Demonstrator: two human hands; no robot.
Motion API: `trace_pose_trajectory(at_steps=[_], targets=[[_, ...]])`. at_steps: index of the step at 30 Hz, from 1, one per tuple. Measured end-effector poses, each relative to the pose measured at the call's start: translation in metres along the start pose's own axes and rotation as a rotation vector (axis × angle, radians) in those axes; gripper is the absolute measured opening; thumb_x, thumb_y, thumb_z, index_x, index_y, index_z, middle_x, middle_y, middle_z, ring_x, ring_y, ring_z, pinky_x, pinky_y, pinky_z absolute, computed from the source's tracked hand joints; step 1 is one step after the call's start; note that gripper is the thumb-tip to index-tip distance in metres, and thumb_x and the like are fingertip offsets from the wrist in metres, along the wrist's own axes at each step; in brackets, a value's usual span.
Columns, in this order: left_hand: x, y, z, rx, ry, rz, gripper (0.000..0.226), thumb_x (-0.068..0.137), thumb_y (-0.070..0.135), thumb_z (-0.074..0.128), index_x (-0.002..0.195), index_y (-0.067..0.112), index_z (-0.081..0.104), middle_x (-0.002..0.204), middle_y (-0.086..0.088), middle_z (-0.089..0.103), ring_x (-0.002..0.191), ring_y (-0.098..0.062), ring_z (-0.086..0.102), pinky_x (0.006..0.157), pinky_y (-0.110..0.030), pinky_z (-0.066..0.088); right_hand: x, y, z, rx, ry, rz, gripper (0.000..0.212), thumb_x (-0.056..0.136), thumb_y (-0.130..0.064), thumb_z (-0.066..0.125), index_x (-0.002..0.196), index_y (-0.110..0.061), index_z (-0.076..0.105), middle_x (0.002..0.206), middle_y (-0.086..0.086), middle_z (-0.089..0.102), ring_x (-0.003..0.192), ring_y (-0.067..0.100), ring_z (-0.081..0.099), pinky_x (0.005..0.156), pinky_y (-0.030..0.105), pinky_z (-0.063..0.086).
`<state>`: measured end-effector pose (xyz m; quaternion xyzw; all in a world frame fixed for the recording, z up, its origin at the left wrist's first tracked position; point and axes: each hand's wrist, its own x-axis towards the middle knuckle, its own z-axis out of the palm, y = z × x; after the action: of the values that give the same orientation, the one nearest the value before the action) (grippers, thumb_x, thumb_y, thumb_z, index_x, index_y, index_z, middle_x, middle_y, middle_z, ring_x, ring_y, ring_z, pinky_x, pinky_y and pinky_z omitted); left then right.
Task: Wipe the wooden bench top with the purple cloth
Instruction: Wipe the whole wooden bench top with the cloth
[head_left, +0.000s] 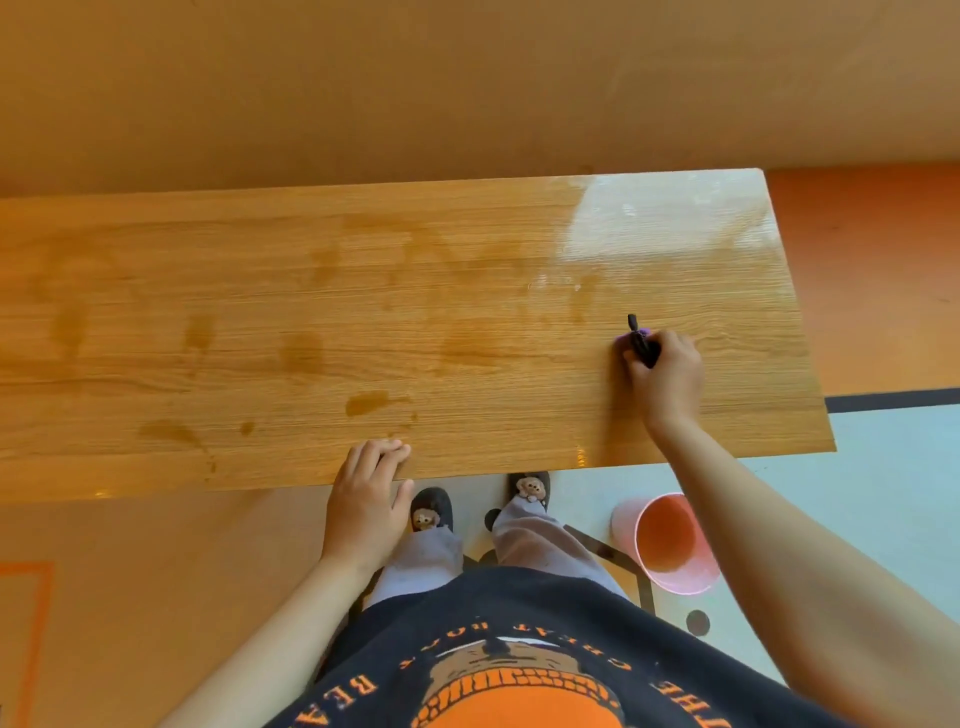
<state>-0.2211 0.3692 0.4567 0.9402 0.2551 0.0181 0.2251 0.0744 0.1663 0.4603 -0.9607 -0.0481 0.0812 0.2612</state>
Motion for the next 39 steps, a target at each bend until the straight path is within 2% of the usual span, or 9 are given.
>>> trace_pose_trajectory(at_steps=[4,7,10,16,20,23,29,32,39], targets=[[0.009,0.017,0.002,-0.027,0.037,-0.03,0.034,0.079,0.013,0.073,0.112,0.007,0.065,0.112,-0.003,0.06,0.109,-0.02,0.05,0.094,-0.03,0.04,-0.029,-0.043,0.029,0.032,-0.098,-0.097,0.025,0.082,-0.012,0.066,0.106,-0.009,0.06,0.106,0.011,0.057,0.099,0.027,0.053,0.079,0.032,0.04],[0.023,0.047,0.019,-0.045,0.027,0.051,0.038,0.083,0.013,0.069,0.12,0.005,0.061,0.121,-0.008,0.059,0.116,-0.024,0.051,0.1,-0.037,0.041,-0.055,-0.071,0.049,0.021,-0.231,-0.338,0.022,0.084,-0.017,0.067,0.103,-0.011,0.058,0.099,0.007,0.056,0.09,0.022,0.051,0.066,0.029,0.036],[0.039,0.074,0.044,-0.049,-0.033,0.102,0.042,0.087,0.015,0.064,0.127,0.003,0.057,0.13,-0.011,0.056,0.125,-0.028,0.048,0.104,-0.041,0.039,-0.05,-0.072,0.048,0.069,-0.3,-0.422,0.022,0.084,-0.025,0.068,0.097,-0.009,0.059,0.092,0.004,0.055,0.084,0.02,0.05,0.063,0.031,0.038],[0.045,0.081,0.067,0.022,-0.003,0.054,0.045,0.089,0.032,0.042,0.126,0.007,0.05,0.13,-0.011,0.054,0.125,-0.026,0.042,0.103,-0.044,0.041,0.026,-0.019,0.002,0.102,-0.224,-0.273,0.018,0.081,-0.023,0.07,0.091,-0.011,0.062,0.09,0.002,0.053,0.083,0.019,0.05,0.066,0.025,0.029],[0.043,0.081,0.073,0.067,0.018,0.041,0.046,0.088,0.032,0.041,0.127,0.008,0.044,0.13,-0.011,0.052,0.126,-0.026,0.04,0.104,-0.043,0.04,0.083,0.009,-0.02,0.061,-0.069,-0.057,0.023,0.084,-0.025,0.067,0.096,-0.007,0.061,0.098,0.01,0.057,0.093,0.03,0.055,0.076,0.036,0.042],[0.043,0.083,0.073,0.081,0.006,0.018,0.047,0.086,0.031,0.041,0.126,0.007,0.045,0.13,-0.013,0.052,0.125,-0.028,0.041,0.103,-0.045,0.041,0.083,-0.009,-0.003,0.011,-0.011,-0.016,0.024,0.084,-0.024,0.065,0.102,-0.008,0.06,0.104,0.012,0.058,0.099,0.031,0.055,0.082,0.035,0.04],[0.042,0.084,0.074,0.123,-0.013,-0.006,0.049,0.086,0.031,0.041,0.127,0.005,0.048,0.129,-0.014,0.053,0.123,-0.029,0.042,0.103,-0.045,0.039,-0.002,-0.074,0.049,0.018,-0.357,-0.632,0.026,0.084,-0.027,0.067,0.1,-0.008,0.06,0.097,0.009,0.057,0.09,0.025,0.05,0.065,0.031,0.036],[0.043,0.085,0.074,0.136,0.006,0.0,0.049,0.086,0.031,0.041,0.126,0.004,0.049,0.129,-0.015,0.052,0.123,-0.029,0.042,0.104,-0.043,0.034,-0.002,-0.075,0.049,-0.012,-0.428,-0.766,0.03,0.084,-0.028,0.068,0.104,-0.007,0.061,0.098,0.009,0.057,0.092,0.026,0.053,0.066,0.036,0.044],[0.044,0.082,0.079,0.12,0.03,0.017,0.05,0.086,0.03,0.041,0.13,0.008,0.043,0.132,-0.011,0.047,0.126,-0.028,0.042,0.105,-0.045,0.036,0.11,-0.029,0.003,-0.037,-0.226,-0.503,0.022,0.083,-0.026,0.066,0.096,-0.009,0.06,0.095,0.01,0.056,0.087,0.028,0.053,0.066,0.027,0.029]])
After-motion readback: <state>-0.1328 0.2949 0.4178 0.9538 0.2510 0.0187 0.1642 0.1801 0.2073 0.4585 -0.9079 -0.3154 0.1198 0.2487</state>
